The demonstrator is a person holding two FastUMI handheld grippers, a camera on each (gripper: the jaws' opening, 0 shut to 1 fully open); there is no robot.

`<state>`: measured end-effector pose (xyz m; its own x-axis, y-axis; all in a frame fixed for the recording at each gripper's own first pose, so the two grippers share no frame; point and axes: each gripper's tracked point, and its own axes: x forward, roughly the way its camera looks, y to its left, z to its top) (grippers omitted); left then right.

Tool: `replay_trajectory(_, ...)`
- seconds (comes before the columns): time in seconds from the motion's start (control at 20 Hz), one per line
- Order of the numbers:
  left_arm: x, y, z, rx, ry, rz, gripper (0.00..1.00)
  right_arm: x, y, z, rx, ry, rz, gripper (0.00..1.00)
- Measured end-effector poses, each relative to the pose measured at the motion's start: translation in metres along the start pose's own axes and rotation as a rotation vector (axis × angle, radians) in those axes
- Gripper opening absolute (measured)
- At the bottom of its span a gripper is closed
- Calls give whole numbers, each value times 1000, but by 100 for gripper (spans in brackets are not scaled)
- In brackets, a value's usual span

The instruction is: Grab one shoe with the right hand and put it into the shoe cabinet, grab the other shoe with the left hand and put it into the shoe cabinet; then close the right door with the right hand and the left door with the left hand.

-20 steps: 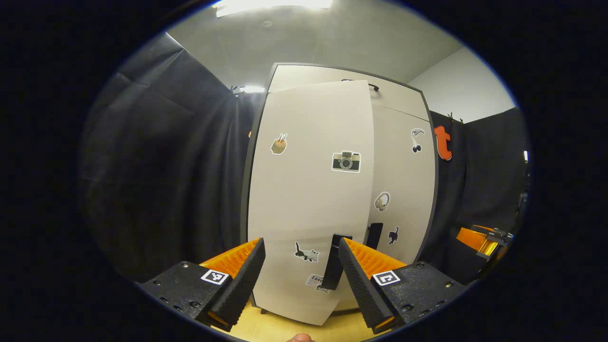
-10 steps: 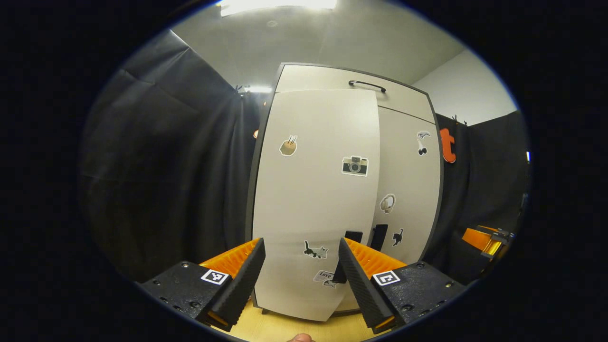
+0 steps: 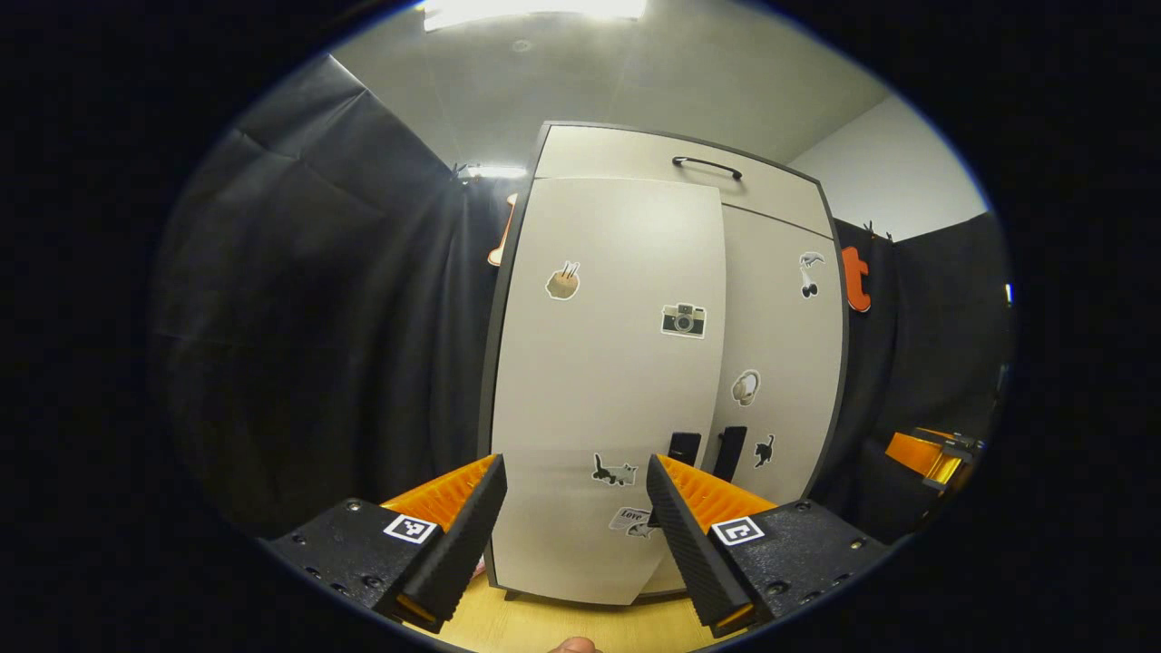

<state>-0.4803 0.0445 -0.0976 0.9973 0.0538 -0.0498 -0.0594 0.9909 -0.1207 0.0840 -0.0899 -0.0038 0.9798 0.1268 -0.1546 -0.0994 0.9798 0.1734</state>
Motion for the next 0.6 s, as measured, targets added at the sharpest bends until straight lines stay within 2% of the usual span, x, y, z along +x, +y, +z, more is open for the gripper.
replay_trajectory(0.05,0,2,0,-1,0,-1,95,1,3,0,0,0,2,96)
replay_trajectory(0.2,0,5,0,-6,0,-5,94,1,9,-1,-3,1,6,93)
replay_trajectory(0.35,3,11,-1,-5,5,-6,95,4,17,-3,-3,3,11,96)
replay_trajectory(0.45,5,14,-2,-6,11,-10,94,8,23,-5,-1,5,18,93)
replay_trajectory(0.6,11,19,-4,-3,17,-16,95,12,32,-8,0,5,23,96)
